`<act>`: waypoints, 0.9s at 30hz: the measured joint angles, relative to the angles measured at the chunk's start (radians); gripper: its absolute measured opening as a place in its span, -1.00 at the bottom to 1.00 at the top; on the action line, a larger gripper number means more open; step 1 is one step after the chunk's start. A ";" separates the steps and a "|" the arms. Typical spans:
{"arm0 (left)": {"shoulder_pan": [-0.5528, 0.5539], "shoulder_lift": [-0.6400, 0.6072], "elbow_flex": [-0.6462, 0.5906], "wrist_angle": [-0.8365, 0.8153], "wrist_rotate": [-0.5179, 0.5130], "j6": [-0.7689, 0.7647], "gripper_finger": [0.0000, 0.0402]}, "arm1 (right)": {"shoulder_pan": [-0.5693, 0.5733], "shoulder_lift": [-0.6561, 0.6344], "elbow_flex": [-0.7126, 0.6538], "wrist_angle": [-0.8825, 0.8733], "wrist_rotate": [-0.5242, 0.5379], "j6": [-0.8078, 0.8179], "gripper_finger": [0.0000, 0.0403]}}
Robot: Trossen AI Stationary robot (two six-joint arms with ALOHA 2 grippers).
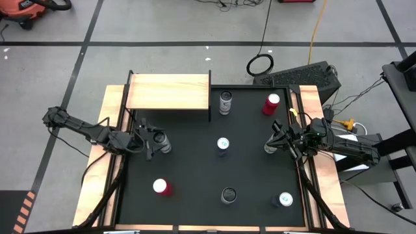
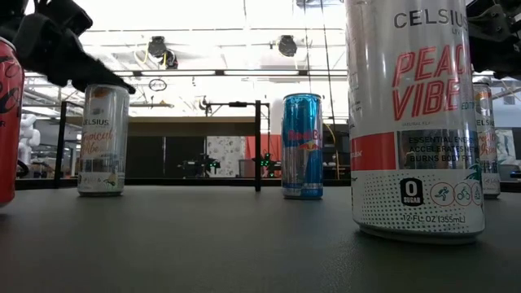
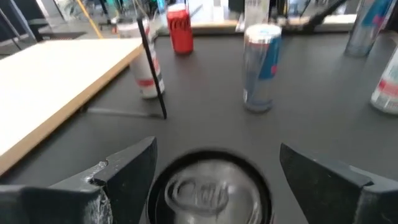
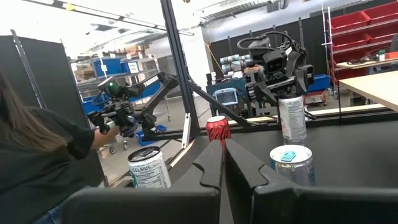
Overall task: Place canned beverage on shelf
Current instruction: Put the left white yellow soda can on the shelf
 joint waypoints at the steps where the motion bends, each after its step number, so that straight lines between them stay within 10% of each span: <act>1: 0.000 0.000 0.000 -0.019 -0.001 -0.009 0.71 | 0.000 0.000 0.000 0.000 0.000 0.000 -1.00; 27: 0.001 0.036 -0.026 -0.039 -0.034 -0.104 0.71 | 0.000 0.000 0.000 0.000 0.000 0.003 -1.00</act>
